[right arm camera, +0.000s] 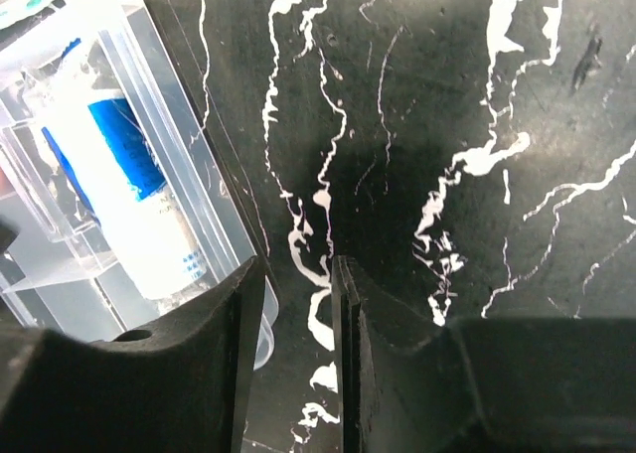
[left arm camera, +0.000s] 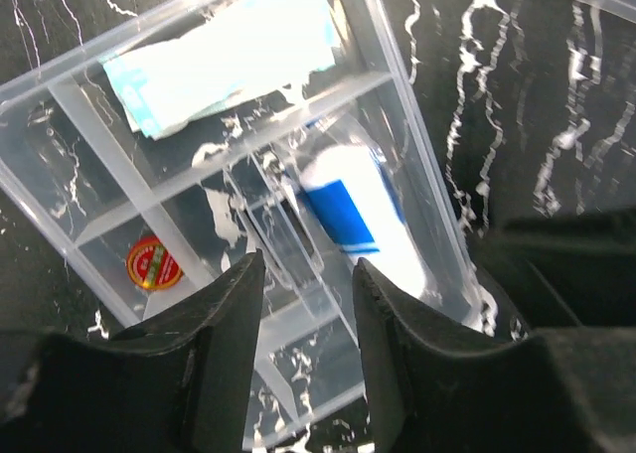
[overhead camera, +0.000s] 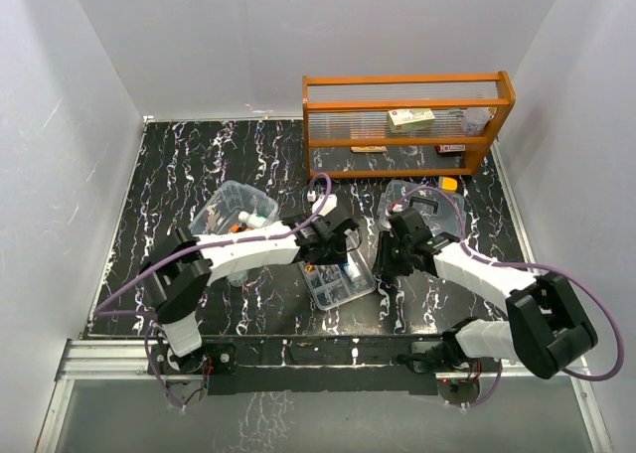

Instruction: Organize the medicine kit

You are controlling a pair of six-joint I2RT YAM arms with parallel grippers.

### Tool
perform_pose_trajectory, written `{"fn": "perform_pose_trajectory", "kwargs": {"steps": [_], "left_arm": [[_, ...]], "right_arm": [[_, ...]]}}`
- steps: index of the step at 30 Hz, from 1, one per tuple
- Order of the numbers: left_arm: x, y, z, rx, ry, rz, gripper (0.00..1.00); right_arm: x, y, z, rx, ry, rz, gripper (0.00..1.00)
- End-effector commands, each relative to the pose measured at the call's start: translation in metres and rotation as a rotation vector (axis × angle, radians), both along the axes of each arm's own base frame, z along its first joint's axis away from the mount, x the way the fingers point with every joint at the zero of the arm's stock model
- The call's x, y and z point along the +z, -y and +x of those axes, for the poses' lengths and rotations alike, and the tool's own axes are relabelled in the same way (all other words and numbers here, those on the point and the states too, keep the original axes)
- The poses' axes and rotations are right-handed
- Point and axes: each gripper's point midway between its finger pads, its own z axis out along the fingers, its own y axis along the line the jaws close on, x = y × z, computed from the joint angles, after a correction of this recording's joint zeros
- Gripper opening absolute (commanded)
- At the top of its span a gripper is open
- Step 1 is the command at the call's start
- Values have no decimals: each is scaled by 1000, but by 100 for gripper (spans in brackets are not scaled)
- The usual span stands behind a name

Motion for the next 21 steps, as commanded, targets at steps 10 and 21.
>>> {"fn": "perform_pose_trajectory", "kwargs": {"steps": [10, 21], "left_arm": [[-32, -18, 7, 105, -40, 227, 37], [-46, -12, -1, 82, -106, 253, 36]], "right_arm": [[24, 3, 11, -64, 132, 40, 31], [17, 7, 7, -88, 125, 41, 29]]}}
